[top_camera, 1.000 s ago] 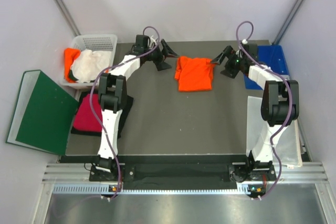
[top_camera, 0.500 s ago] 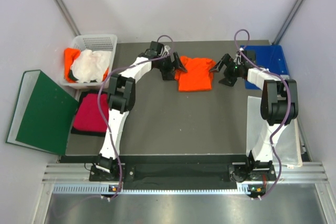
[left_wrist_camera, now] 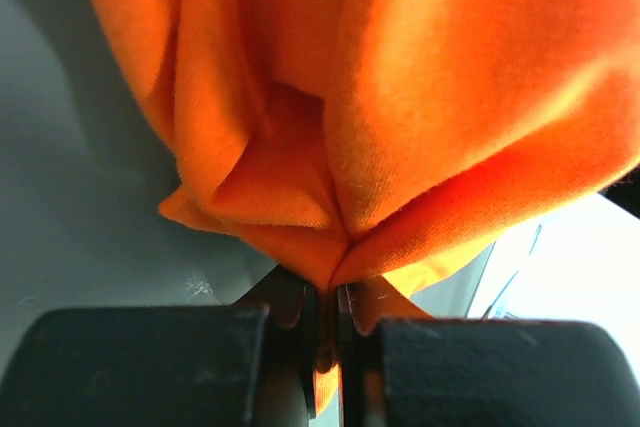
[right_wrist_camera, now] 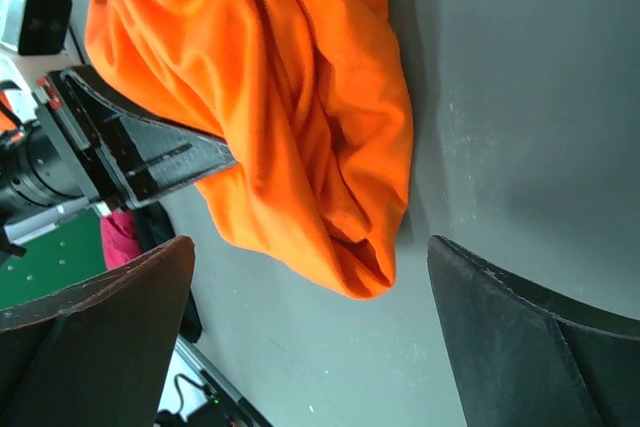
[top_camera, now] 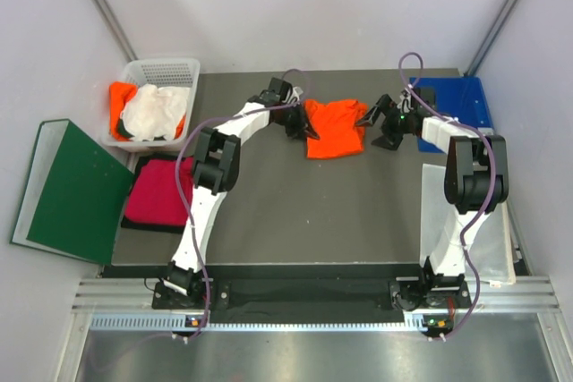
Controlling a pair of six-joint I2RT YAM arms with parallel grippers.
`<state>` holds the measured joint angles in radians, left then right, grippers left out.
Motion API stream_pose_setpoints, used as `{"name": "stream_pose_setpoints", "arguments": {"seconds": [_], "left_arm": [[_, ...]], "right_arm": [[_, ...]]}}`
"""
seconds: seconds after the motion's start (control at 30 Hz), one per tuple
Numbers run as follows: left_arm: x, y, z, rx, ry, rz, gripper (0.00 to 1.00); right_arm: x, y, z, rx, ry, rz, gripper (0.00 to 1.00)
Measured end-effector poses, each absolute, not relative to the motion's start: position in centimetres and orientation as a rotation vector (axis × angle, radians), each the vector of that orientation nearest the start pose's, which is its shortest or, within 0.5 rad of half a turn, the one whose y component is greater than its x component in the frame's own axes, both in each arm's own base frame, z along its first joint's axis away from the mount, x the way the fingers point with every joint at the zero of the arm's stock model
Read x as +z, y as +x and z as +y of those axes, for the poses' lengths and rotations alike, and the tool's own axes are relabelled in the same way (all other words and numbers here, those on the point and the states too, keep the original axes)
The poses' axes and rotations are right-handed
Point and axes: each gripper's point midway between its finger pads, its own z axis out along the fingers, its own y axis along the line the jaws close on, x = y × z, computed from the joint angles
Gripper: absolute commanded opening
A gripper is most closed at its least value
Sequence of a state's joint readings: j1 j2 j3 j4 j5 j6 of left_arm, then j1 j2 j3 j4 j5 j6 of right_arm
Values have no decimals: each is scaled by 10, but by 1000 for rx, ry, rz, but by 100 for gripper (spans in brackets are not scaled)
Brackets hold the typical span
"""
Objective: Fold and stack the t-shirts
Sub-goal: Smooth out wrinkles on the folded tshirt
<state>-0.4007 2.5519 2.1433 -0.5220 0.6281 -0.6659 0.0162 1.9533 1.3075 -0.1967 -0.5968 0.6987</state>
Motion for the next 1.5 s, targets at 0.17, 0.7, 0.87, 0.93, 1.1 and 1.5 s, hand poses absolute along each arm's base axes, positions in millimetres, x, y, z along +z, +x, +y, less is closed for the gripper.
{"name": "stream_pose_setpoints", "arguments": {"seconds": [0.17,0.7,0.87,0.93,1.1,1.5], "left_arm": [[36,483,-339,-1214,-61,2669,0],[68,413,-290,-977,84,2768,99],[82,419,-273,-878,67,2754,99],[91,428,-270,-866,61,2729,97],[125,453,-273,-913,29,2626,74],[124,521,-296,-1040,-96,2500,64]], "right_arm": [[72,448,128,1033,552,2464,100],[83,420,124,957,415,2515,100],[142,453,129,939,281,2378,100],[162,464,135,961,233,2321,94],[186,485,160,1070,142,2232,79],[120,506,176,1111,223,2341,65]]}}
